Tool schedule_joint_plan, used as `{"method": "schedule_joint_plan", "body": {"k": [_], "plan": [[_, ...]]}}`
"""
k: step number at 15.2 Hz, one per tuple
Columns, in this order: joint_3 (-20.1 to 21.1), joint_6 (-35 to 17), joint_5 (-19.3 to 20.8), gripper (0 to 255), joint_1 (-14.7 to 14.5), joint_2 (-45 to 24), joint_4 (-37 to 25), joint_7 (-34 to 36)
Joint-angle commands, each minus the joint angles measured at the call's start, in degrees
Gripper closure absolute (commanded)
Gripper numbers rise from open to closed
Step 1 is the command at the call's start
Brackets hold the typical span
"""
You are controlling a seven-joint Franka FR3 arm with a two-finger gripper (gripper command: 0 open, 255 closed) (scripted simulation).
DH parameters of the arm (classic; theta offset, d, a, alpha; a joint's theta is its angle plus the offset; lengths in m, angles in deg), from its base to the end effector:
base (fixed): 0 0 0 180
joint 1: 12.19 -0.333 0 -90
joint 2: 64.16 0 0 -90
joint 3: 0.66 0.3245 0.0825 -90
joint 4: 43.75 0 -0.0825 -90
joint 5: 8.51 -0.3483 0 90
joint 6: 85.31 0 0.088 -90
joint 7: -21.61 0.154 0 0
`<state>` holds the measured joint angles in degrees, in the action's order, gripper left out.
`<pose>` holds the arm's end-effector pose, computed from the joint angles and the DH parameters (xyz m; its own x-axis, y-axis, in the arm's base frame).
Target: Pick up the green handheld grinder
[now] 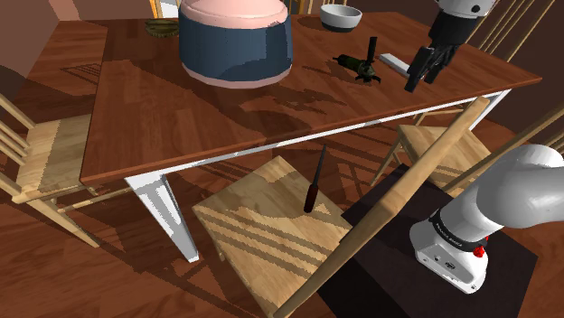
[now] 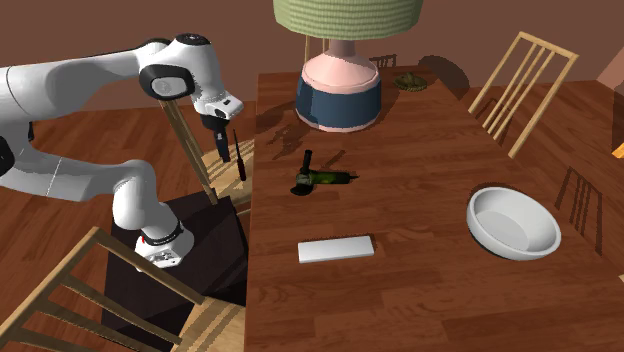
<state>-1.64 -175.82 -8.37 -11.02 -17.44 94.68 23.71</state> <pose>0.2555 -0.0111 0.5317 0.9974 -0.0685 -0.0214 -0.0687 -0.9976 -0.0092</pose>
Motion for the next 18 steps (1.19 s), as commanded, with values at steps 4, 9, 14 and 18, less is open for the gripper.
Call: {"method": "schedule_joint_plan", "body": {"k": [4,9,14,18], "plan": [[-1.81,-1.77,0.89,0,0.54,-7.84,-4.59,-1.75],[-4.55,-3.18,1.54,0,1.14,-20.78,-13.66,-4.64],[-6.96,-2.7,1.15,0,1.71,-33.71,-24.57,-7.65],[-8.51,-0.9,0.16,0,2.49,-44.29,-34.86,-10.13]]}}
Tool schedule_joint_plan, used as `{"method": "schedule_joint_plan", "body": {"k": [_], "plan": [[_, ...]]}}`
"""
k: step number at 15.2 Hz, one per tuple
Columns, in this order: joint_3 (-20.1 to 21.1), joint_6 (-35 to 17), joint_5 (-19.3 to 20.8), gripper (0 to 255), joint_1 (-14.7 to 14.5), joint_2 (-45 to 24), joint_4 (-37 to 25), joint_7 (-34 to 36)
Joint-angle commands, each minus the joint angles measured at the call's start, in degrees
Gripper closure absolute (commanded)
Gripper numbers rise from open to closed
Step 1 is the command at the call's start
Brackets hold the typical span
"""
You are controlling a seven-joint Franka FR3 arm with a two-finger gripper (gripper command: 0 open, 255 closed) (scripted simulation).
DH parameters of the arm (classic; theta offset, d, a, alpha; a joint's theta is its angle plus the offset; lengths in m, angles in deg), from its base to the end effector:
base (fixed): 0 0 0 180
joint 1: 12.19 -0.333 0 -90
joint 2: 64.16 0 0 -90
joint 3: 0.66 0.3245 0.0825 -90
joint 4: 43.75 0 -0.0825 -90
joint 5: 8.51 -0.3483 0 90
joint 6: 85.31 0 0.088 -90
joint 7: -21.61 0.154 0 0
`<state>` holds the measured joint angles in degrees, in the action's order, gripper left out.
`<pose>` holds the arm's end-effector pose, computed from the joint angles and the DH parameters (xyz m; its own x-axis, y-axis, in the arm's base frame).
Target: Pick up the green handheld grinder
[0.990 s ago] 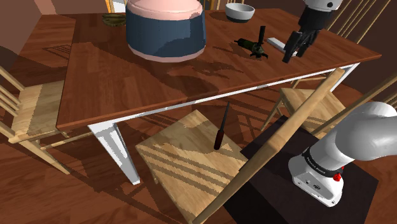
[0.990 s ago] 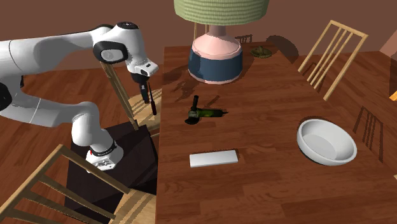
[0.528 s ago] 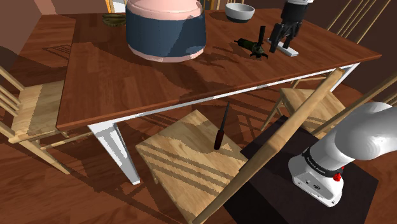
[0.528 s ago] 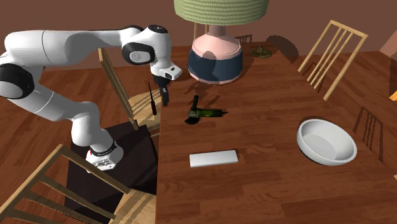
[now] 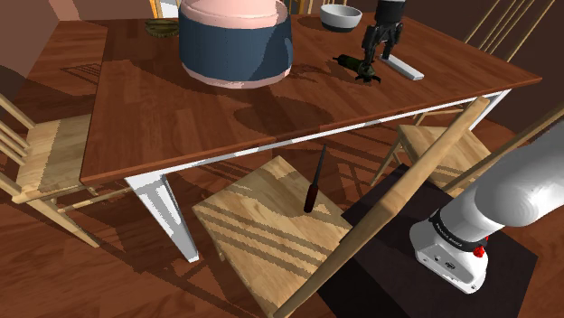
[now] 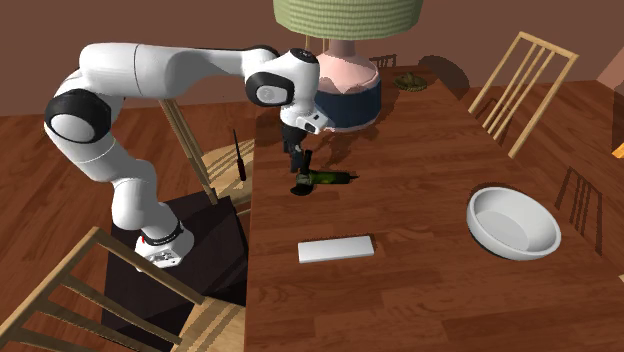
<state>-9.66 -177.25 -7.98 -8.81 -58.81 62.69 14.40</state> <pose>0.4604 -0.1048 0.5111 0.9838 -0.0841 -0.1582 -0.0892 -0.9957 -0.0256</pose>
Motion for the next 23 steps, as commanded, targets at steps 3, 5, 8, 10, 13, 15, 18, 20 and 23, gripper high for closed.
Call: {"method": "schedule_joint_plan", "body": {"k": [3,5,8,10,13,15,18,20,23], "plan": [[-1.38,2.8,-1.28,0,1.2,-11.18,-11.79,-2.62],[-1.83,4.83,-2.1,0,2.02,-16.97,-18.51,-3.75],[-1.98,5.54,-2.61,0,2.64,-20.65,-22.22,-4.38],[-1.95,3.97,-2.61,0,2.6,-20.58,-20.57,-4.37],[-1.93,1.65,-2.62,0,2.54,-20.57,-18.25,-4.37],[-1.91,0.45,-2.63,0,2.51,-20.61,-17.09,-4.37],[-1.9,0.47,-2.64,255,2.5,-20.65,-17.14,-4.35],[-1.9,0.5,-2.64,255,2.5,-20.66,-17.19,-4.34],[-1.9,0.47,-2.64,255,2.5,-20.65,-17.16,-4.35]]}}
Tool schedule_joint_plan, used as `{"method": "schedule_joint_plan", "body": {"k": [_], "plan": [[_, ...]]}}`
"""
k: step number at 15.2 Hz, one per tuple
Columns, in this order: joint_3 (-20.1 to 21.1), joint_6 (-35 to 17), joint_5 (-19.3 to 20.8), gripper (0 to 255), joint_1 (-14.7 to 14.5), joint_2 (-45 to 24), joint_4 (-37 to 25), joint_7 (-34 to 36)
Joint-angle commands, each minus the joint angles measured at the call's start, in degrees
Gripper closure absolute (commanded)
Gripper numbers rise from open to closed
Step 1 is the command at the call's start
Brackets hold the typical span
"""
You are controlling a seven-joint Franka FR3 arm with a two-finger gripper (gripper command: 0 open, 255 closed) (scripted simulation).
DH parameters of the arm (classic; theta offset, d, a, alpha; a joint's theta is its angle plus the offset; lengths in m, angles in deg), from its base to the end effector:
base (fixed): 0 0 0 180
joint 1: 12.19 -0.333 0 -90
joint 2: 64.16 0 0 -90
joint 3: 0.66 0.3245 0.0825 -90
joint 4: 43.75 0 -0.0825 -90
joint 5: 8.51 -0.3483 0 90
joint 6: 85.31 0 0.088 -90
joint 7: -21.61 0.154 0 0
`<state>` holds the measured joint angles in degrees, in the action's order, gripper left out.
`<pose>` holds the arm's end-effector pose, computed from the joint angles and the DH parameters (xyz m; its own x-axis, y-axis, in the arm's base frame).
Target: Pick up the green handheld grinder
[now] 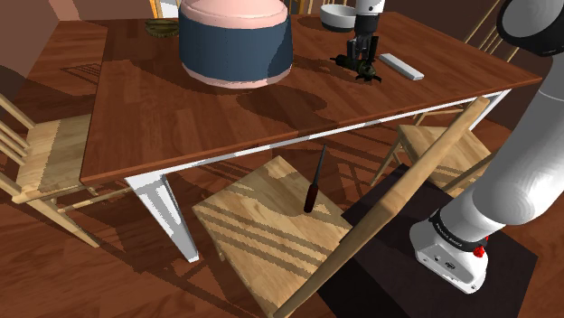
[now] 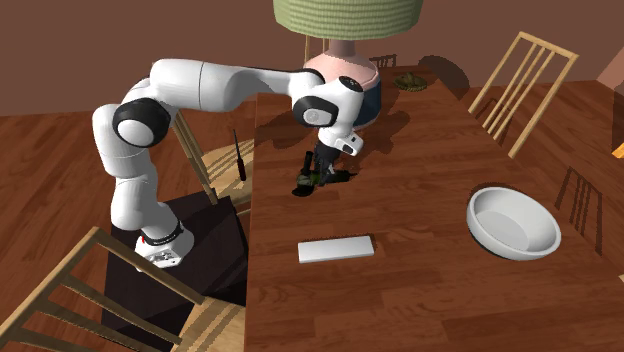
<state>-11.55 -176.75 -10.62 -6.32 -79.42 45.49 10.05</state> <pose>0.5532 -0.1508 0.4494 0.9715 -0.0890 -0.2195 -0.0980 -0.9947 -0.0306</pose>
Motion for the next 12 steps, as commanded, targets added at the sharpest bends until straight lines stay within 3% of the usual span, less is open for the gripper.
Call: {"method": "schedule_joint_plan", "body": {"k": [1,12], "plan": [[0.0,-0.03,0.0,255,0.0,-0.06,0.05,0.0],[-0.1,6.99,0.0,255,0.22,-0.23,-7.14,-0.05]]}}
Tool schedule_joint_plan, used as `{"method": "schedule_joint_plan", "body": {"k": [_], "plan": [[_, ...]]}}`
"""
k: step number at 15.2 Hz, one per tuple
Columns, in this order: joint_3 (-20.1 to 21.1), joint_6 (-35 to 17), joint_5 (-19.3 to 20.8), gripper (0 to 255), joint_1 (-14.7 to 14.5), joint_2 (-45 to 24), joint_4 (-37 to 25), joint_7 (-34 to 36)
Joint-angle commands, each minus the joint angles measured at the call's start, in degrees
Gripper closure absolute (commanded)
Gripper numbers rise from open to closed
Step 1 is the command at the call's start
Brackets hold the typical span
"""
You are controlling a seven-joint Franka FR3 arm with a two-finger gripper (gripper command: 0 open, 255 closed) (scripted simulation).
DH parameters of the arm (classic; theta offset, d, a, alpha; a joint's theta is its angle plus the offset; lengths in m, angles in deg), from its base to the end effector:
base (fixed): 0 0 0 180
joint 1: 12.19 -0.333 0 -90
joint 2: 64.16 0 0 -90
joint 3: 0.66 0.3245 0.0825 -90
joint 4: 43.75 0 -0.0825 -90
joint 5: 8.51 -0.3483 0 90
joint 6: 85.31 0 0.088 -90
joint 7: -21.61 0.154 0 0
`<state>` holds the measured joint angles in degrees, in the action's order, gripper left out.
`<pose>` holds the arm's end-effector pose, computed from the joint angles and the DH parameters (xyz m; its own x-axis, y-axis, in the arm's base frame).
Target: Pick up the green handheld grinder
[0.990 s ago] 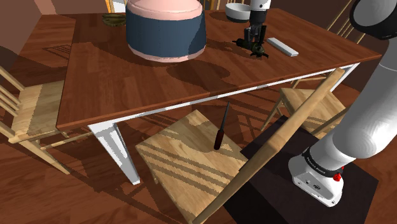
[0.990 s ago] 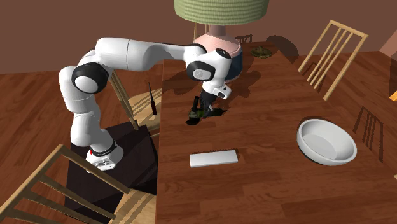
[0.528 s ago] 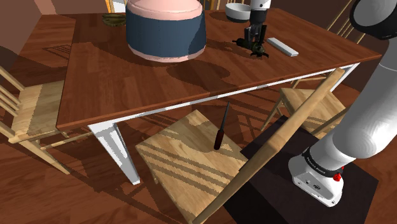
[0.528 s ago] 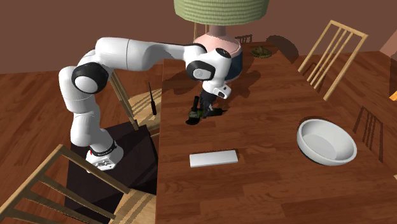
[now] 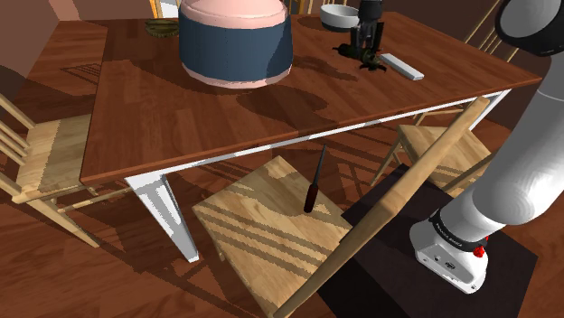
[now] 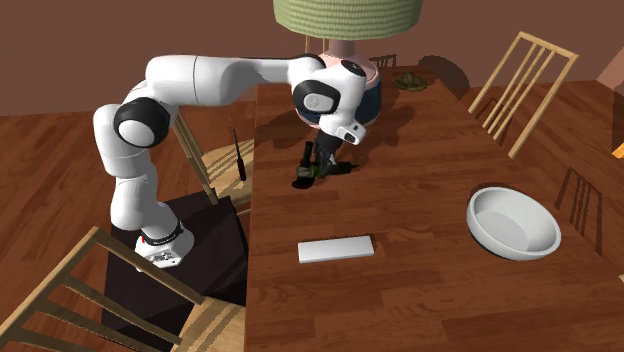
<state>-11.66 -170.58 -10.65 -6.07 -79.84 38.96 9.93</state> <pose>0.5535 -0.1517 0.4863 0.9713 -0.0890 -0.2205 -0.0981 -0.9947 -0.0307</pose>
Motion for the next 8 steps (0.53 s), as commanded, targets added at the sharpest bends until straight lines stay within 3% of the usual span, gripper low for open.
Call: {"method": "schedule_joint_plan", "body": {"k": [1,8], "plan": [[-0.01,1.63,0.01,255,0.01,0.09,-1.53,0.06],[-0.06,5.99,-0.12,255,0.23,-0.73,-6.7,-0.03]]}}
